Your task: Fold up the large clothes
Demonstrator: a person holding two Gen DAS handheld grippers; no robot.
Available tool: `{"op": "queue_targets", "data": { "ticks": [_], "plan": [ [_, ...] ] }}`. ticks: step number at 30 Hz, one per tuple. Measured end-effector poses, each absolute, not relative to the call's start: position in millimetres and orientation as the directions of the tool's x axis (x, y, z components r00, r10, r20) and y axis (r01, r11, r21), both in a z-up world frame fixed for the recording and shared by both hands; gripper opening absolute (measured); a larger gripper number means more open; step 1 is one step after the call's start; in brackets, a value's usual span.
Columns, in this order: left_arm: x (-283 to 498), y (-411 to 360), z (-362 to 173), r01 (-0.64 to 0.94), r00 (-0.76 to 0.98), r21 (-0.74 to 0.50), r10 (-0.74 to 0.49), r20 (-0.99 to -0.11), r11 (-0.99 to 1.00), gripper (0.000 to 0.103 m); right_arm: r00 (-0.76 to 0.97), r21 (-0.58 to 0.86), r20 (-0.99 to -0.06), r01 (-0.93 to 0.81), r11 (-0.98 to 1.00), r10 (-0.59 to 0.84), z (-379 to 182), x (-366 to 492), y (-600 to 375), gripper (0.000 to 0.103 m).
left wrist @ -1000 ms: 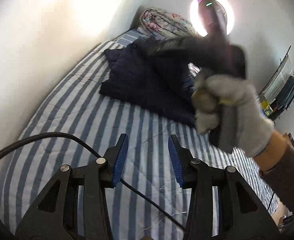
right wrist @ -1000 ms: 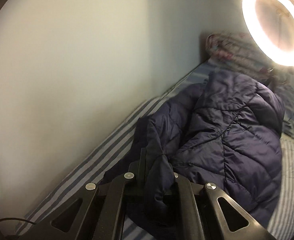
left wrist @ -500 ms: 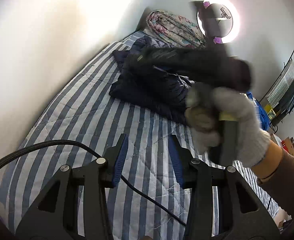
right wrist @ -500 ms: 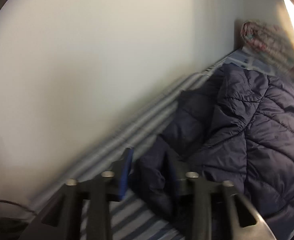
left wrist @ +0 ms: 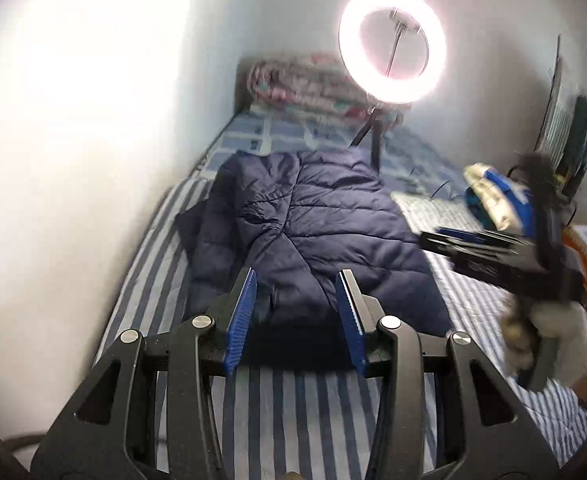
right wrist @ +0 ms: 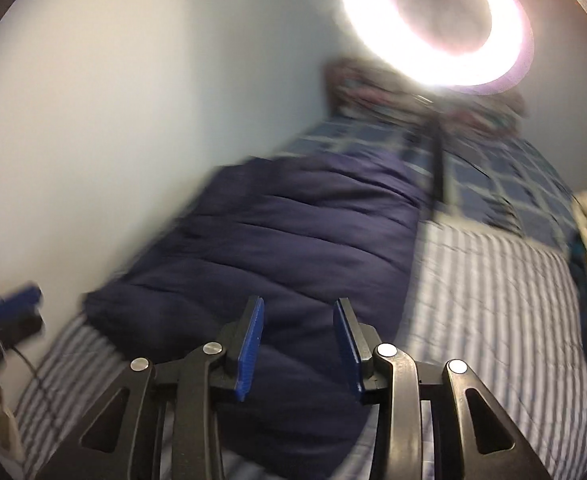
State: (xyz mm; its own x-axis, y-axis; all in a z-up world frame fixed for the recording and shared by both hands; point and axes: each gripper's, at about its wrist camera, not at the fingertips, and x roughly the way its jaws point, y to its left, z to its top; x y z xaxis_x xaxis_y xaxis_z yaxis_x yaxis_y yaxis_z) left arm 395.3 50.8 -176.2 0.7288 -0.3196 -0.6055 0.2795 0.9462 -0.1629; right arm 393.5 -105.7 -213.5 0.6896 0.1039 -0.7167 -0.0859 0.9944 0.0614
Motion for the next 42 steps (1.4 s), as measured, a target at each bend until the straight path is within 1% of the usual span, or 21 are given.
{"op": "queue_targets", "data": {
  "ticks": [2,5,6,10,13,15,16,18,19,20,22,27,31,33,34,35,36,38,39,41,42],
  "plan": [
    [421.9,45.6,-192.6,0.252,0.704,-0.149,-0.287,-0.649,0.956,0.042,0.685,0.064,-0.725,-0.044,0.997,0.077,-222.5,404.0,-123.0,0.038],
    [448.9,41.4,-234.1,0.200,0.673,-0.013,-0.147,-0.725,0.980,0.042,0.669,0.091,-0.737,-0.041,0.995,0.095,-237.9,409.7,-131.3,0.038],
    [455.4,46.6,-248.8,0.178,0.657,0.006,-0.114,-0.745,0.984,0.043,0.666,0.091,-0.739,-0.052,0.994,0.102,-240.0,408.2,-128.2,0.038],
    [451.5,76.1,-282.8,0.116,0.649,-0.077,-0.134,-0.749,0.990,0.045,0.631,0.030,-0.768,-0.132,0.991,0.108,-261.1,414.3,-101.0,0.038],
    [444.2,81.1,-283.3,0.116,0.646,-0.074,-0.132,-0.752,0.991,0.045,0.620,-0.065,-0.782,-0.176,0.982,0.059,-261.5,412.4,-87.4,0.038],
    [439.1,85.8,-276.4,0.100,0.649,-0.111,-0.149,-0.746,0.989,0.045,0.627,-0.050,-0.776,-0.181,0.982,0.076,-251.4,406.0,-94.1,0.038],
    [435.7,91.7,-270.4,0.081,0.657,-0.156,-0.171,-0.734,0.984,0.045,0.630,-0.027,-0.771,-0.172,0.985,0.089,-246.1,402.9,-101.9,0.042],
    [429.9,102.5,-258.6,0.050,0.676,-0.238,-0.209,-0.707,0.970,0.053,0.641,0.042,-0.756,-0.148,0.988,0.128,-238.2,391.4,-119.8,0.071],
    [429.4,108.0,-255.7,0.040,0.680,-0.276,-0.229,-0.697,0.960,0.072,0.645,0.103,-0.745,-0.142,0.984,0.171,-234.6,384.8,-132.6,0.075],
    [430.7,114.0,-253.7,0.034,0.675,-0.323,-0.260,-0.691,0.946,0.084,0.631,0.163,-0.746,-0.137,0.977,0.213,-234.2,380.8,-144.8,0.079],
    [439.7,121.0,-253.2,0.045,0.638,-0.382,-0.321,-0.699,0.923,0.085,0.591,0.253,-0.757,-0.132,0.959,0.280,-240.7,375.5,-158.0,0.079],
    [454.5,124.0,-269.5,0.004,0.569,-0.420,-0.347,-0.746,0.908,0.085,0.505,0.465,-0.741,-0.089,0.881,0.442,-267.3,368.9,-179.6,0.079],
    [453.4,128.2,-283.2,-0.040,0.562,-0.393,-0.305,-0.769,0.919,0.085,0.452,0.619,-0.687,-0.046,0.784,0.569,-293.3,370.8,-183.1,0.079],
    [452.9,131.5,-290.6,-0.041,0.555,-0.412,-0.322,-0.767,0.910,0.082,0.432,0.647,-0.675,-0.044,0.762,0.598,-303.2,373.4,-177.9,0.077],
    [452.8,132.1,-292.4,-0.037,0.553,-0.419,-0.330,-0.765,0.907,0.075,0.431,0.654,-0.668,-0.050,0.755,0.606,-306.4,374.6,-175.0,0.077],
    [452.5,131.7,-293.8,-0.028,0.552,-0.425,-0.341,-0.761,0.905,0.065,0.432,0.660,-0.660,-0.057,0.749,0.615,-308.1,376.0,-172.1,0.074],
    [451.7,129.4,-293.7,-0.012,0.551,-0.427,-0.350,-0.758,0.904,0.059,0.426,0.668,-0.654,-0.063,0.741,0.625,-308.5,376.0,-169.4,0.063],
    [449.1,122.3,-289.9,0.019,0.555,-0.398,-0.341,-0.759,0.917,0.043,0.398,0.684,-0.653,-0.056,0.727,0.645,-310.4,379.4,-163.0,0.048],
    [447.6,118.2,-287.9,0.039,0.557,-0.388,-0.343,-0.756,0.921,0.039,0.397,0.679,-0.656,-0.060,0.732,0.642,-308.8,379.6,-161.2,0.039],
    [446.0,112.8,-285.0,0.055,0.557,-0.377,-0.342,-0.757,0.924,0.031,0.401,0.639,-0.680,-0.086,0.765,0.613,-300.7,379.7,-155.7,0.031],
    [445.9,111.4,-284.1,0.061,0.554,-0.373,-0.342,-0.759,0.926,0.030,0.406,0.613,-0.695,-0.096,0.784,0.593,-295.5,378.6,-152.4,0.027]
  ]
}}
